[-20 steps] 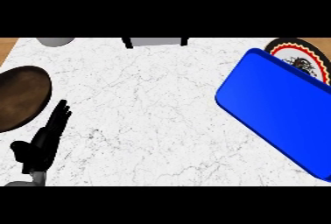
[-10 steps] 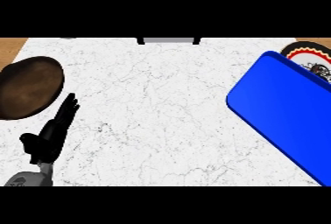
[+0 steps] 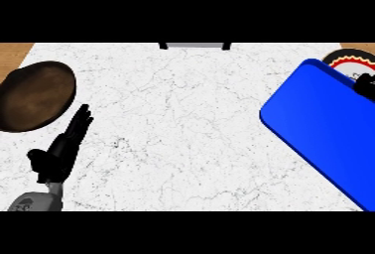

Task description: Pick the eggplant from the tray and place it in the plate

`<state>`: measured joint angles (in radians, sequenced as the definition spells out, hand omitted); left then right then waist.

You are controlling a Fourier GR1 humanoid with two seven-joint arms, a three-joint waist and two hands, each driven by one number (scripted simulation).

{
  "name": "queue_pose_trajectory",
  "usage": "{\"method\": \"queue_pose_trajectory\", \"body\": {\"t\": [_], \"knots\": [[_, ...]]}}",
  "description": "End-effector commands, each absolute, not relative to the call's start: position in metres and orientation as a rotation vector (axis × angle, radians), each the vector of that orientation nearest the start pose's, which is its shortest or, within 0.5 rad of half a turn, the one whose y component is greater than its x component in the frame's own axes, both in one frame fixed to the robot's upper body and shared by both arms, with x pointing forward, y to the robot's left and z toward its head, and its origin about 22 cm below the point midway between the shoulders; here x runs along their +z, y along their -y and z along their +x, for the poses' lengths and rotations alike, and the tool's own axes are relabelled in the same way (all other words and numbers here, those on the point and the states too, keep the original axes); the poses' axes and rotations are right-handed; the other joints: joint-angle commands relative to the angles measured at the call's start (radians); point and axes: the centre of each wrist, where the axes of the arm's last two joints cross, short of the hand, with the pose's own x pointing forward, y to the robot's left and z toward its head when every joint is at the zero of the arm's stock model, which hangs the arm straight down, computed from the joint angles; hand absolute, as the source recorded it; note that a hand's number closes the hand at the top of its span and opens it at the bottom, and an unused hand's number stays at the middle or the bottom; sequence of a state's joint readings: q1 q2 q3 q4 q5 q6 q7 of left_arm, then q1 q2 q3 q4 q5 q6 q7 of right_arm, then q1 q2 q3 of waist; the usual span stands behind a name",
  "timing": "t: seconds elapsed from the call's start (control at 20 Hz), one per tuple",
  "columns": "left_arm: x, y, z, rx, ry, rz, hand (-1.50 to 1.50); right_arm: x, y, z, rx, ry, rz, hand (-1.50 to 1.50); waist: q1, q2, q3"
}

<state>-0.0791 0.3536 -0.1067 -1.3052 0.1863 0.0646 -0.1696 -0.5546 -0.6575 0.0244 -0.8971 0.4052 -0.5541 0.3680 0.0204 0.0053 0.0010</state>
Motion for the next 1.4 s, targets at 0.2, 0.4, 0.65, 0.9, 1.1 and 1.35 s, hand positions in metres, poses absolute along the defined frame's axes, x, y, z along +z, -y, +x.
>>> {"method": "queue_pose_trajectory", "body": {"t": [0.2, 0.4, 0.65, 0.9, 1.1, 1.35], "knots": [[-0.017, -0.306, 0.256, -0.183, 1.528, 0.106, 0.00, 0.080, 0.392, 0.395, -0.043, 1.102, -1.232, -1.50, 0.011, 0.003, 0.000], [-0.022, -0.296, 0.260, -0.138, 1.522, 0.141, 0.00, 0.073, 0.393, 0.392, -0.186, 1.194, -1.196, -1.50, 0.001, 0.002, 0.001], [-0.022, -0.295, 0.252, -0.141, 1.521, 0.145, 0.00, 0.084, 0.423, 0.372, -0.433, 1.340, -1.206, -1.50, -0.017, -0.003, 0.002], [-0.027, -0.314, 0.250, -0.107, 1.508, 0.173, 0.00, 0.069, 0.447, 0.336, -0.609, 1.447, -1.055, -1.50, -0.044, -0.010, 0.000], [-0.019, -0.311, 0.251, -0.128, 1.516, 0.165, 0.00, 0.048, 0.487, 0.280, -0.637, 1.491, -1.044, -1.50, -0.037, -0.009, 0.000], [-0.020, -0.301, 0.241, -0.126, 1.522, 0.165, 0.00, 0.036, 0.514, 0.215, -0.547, 1.541, -1.032, -1.50, -0.033, -0.010, -0.001]]}}
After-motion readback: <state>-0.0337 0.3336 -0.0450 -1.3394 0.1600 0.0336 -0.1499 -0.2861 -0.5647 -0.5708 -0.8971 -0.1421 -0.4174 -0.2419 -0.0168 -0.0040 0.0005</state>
